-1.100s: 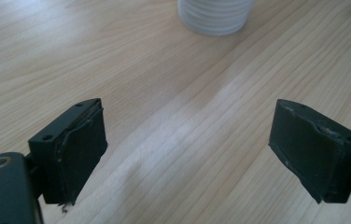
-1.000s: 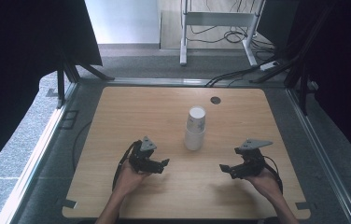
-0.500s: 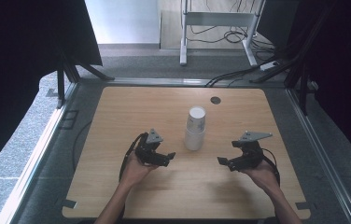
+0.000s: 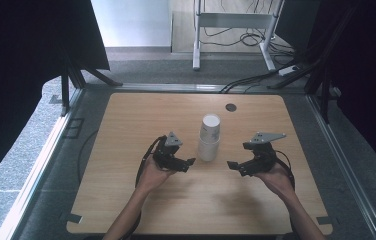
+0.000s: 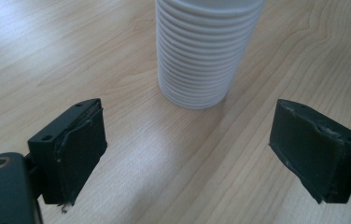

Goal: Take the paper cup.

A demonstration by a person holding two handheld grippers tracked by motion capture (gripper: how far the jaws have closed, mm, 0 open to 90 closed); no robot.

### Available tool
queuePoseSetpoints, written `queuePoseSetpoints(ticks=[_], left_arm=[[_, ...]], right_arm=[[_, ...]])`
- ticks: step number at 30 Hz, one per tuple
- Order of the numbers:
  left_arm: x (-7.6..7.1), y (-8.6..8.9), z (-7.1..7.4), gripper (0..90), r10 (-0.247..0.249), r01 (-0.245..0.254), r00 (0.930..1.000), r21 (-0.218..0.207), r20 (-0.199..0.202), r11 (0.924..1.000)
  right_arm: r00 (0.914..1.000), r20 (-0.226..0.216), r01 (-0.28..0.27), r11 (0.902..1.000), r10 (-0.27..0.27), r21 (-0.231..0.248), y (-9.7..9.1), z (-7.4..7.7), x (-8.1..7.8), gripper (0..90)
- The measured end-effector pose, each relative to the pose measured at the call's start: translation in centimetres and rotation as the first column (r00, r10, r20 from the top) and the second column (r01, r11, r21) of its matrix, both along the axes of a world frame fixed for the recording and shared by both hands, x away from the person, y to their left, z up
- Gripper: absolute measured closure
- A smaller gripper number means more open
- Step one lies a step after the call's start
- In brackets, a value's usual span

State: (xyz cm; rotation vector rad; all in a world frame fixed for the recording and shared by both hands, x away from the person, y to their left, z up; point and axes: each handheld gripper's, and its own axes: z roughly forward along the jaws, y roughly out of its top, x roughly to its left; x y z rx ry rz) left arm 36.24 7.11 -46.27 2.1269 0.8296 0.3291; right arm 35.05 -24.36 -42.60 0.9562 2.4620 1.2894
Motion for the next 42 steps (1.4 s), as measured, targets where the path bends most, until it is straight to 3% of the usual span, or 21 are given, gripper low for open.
queuePoseSetpoints(ticks=[5,9,13,26,42], left_arm=[[0.4,-0.8,0.0,10.5,-0.012,0.012,0.9999,0.017,0.004,0.9998],[0.9,-1.3,0.1,10.6,-0.012,0.012,0.9999,-0.002,0.000,0.9999],[1.3,-1.7,0.2,10.6,-0.025,0.025,0.9997,0.007,0.005,0.9997],[2.9,-3.3,0.2,10.6,-0.027,0.027,0.9996,-0.037,0.008,0.9990],[4.4,-5.1,0.4,11.2,-0.040,0.040,0.9991,-0.046,0.011,0.9981]], right_arm=[[1.0000,-0.001,-0.007,0.9999,0.007,0.010,0.3,0.5,0.6,0.0],[0.9999,-0.009,-0.008,0.9996,0.009,0.028,0.5,0.9,1.2,0.0],[0.9999,-0.003,-0.013,0.9997,0.013,0.022,1.0,1.3,1.6,0.2],[0.9997,-0.021,-0.014,0.9994,0.015,0.030,2.1,2.3,3.1,2.5],[0.9997,-0.002,-0.026,0.9996,0.026,-0.011,4.0,3.5,5.1,9.9]])
